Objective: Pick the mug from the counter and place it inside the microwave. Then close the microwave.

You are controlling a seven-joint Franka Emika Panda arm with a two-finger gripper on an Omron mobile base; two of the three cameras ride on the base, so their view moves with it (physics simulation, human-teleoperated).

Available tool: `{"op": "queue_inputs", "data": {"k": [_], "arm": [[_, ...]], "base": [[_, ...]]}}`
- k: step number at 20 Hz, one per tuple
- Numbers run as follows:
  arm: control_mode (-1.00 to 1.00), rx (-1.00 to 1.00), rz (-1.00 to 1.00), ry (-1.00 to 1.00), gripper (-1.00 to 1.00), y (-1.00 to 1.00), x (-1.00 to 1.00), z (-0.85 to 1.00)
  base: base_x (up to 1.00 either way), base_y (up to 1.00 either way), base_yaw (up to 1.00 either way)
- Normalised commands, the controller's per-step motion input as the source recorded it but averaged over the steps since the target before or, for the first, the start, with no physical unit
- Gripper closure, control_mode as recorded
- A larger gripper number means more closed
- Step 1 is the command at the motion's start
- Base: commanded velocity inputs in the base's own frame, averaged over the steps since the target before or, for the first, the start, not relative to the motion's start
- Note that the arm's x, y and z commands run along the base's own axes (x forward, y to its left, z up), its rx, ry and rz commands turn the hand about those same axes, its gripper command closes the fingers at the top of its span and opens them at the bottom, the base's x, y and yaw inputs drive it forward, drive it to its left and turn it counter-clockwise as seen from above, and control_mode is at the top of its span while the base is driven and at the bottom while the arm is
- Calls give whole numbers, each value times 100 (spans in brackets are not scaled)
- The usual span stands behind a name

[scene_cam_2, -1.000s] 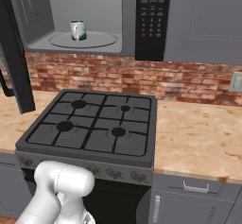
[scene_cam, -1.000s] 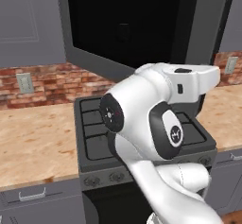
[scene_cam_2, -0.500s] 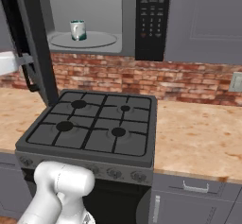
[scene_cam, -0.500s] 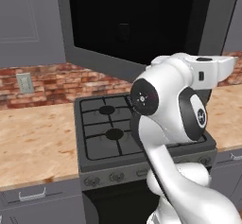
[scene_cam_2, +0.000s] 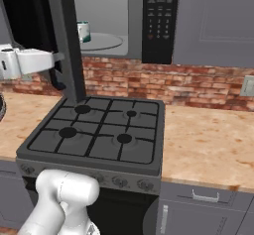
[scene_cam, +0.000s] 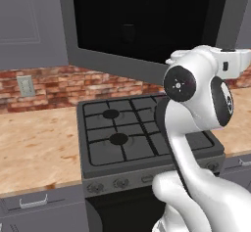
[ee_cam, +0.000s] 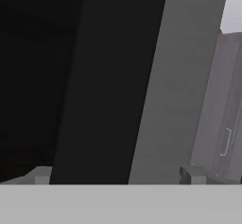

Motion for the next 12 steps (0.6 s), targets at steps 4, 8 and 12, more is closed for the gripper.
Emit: {"op": "queue_inputs", "data": {"k": [4, 8, 12], "arm": [[-100, 3, 8, 0, -100, -43, 34, 5], [-100, 2, 10, 1, -100, -41, 38, 10], [-100, 2, 9, 4, -100, -31, 34, 12]], "base": [[0, 0, 0], [0, 0, 0], [0, 0, 0]]}}
